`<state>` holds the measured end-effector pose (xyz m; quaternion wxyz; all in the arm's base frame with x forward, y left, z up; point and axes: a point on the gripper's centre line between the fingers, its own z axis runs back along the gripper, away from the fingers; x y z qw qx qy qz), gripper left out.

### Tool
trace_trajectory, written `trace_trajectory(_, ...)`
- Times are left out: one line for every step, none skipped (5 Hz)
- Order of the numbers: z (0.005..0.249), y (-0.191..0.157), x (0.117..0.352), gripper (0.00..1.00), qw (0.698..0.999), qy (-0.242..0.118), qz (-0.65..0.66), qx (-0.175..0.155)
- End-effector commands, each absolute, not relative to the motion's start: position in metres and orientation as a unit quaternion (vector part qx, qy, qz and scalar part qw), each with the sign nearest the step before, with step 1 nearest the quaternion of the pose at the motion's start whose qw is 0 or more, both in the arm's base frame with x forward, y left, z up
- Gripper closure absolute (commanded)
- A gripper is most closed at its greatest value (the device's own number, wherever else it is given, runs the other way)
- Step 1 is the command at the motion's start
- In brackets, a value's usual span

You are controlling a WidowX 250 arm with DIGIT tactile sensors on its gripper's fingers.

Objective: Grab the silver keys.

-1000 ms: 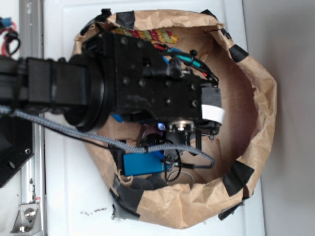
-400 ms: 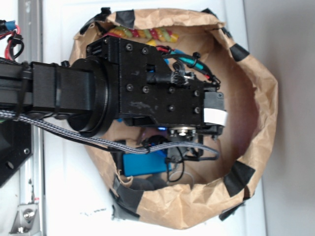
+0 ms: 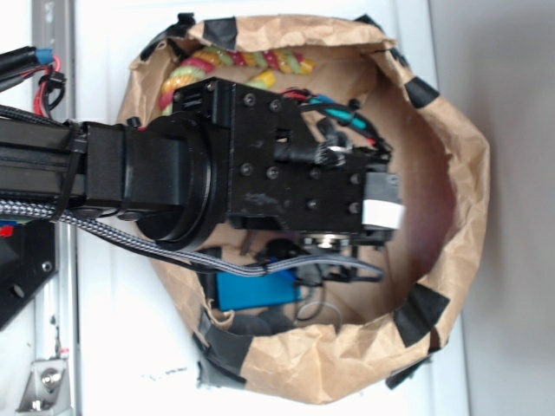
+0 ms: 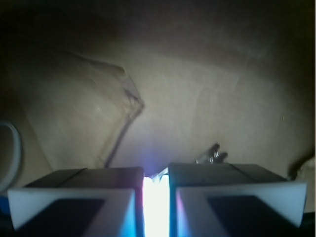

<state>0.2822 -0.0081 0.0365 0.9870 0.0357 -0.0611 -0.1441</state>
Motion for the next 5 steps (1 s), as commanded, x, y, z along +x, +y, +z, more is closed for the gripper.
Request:
trace_trajectory(0.108, -0.020, 0.285, 1.00, 0.987, -0.096, -0.128, -0.021)
trace_trajectory(0.159, -0.012, 0.287, 1.00, 0.986, -0.096, -0.103, -0.086)
trace_trajectory(0.180, -0.003, 0.286, 1.00, 0.981, -0.104, -0.101, -0.128)
trace_trajectory(0.173, -0.004, 0.278, 1.00, 0.981, -0.111, -0.121, -0.100)
trace_trajectory(0.157, 0.000, 0.269, 0.00, 0.981, -0.105, -0.146, -0.072)
